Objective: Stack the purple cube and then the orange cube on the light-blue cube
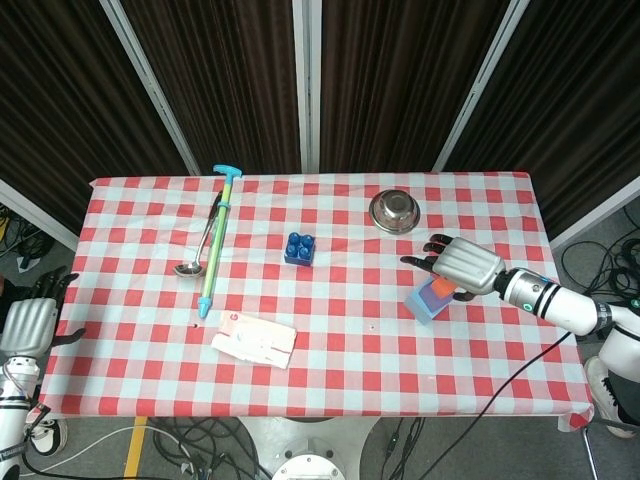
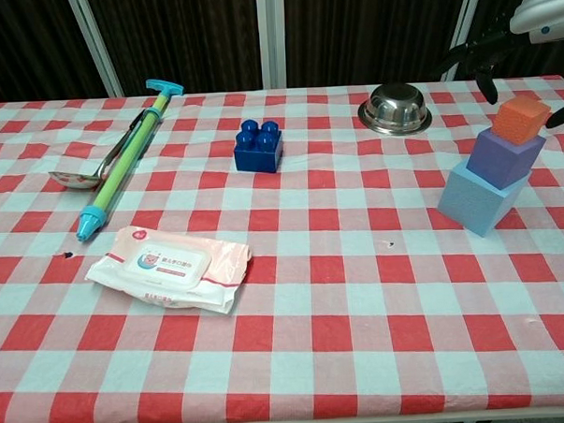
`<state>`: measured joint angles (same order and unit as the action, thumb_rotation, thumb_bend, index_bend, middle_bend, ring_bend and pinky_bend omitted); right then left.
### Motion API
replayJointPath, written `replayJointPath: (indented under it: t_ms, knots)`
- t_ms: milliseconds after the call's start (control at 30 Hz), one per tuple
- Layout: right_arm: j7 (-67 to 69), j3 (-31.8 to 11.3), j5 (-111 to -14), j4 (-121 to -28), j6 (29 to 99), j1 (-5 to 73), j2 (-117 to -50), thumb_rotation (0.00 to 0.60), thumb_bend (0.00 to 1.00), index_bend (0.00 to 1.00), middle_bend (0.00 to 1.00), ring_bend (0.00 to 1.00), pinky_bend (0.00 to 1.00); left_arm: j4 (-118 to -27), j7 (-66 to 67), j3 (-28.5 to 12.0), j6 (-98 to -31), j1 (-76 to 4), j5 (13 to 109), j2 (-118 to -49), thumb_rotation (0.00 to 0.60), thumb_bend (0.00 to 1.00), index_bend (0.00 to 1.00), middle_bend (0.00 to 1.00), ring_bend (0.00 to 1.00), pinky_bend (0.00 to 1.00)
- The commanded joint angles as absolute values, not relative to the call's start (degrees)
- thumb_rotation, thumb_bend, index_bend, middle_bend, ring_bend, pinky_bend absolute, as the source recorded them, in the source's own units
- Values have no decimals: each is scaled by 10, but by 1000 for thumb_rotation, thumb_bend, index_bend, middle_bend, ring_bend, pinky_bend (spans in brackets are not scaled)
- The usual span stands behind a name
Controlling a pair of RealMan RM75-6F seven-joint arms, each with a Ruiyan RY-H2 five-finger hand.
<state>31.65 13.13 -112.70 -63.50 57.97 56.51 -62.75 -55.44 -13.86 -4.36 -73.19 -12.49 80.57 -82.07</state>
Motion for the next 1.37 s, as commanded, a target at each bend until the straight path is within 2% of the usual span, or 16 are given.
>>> replayJointPath:
  t_ms: [33,133,333,467,567,667,900,1367]
  knots:
    - [316,131,-1126,-637,581,566,-627,600,29,0,343,157,162,-554,-139,-44,-732,-125,805,-821,600,86,224,196,120,265]
    - [315,126,-1121,-645,592,566,-619,600,14,0,317,145,162,-554,-141,-44,-733,-124,806,-820,600,86,224,196,119,265]
    - [297,83,-1056,-703,674,517,-566,600,0,0,278,95,167,-563,-145,-46,-745,-123,811,-814,600,86,225,195,120,265]
    - [217,45,-956,-779,766,420,-531,600,5,0,263,82,164,-574,-151,-45,-757,-123,820,-809,600,85,225,196,120,265]
    - [74,16,-853,-831,841,328,-549,600,30,0,239,58,112,-577,-158,-42,-766,-124,830,-807,600,86,224,196,120,265]
    - [-16,13,-766,-873,873,256,-573,600,57,0,202,29,60,-579,-162,-39,-777,-124,841,-808,600,86,225,195,120,265]
    - [-65,17,-670,-862,869,171,-630,600,63,0,137,0,0,-582,-181,-32,-805,-126,868,-807,600,86,225,195,120,265]
    - [-12,-17,-719,-813,837,153,-671,600,63,0,136,0,0,-595,-196,-20,-828,-129,895,-799,600,85,225,196,120,265]
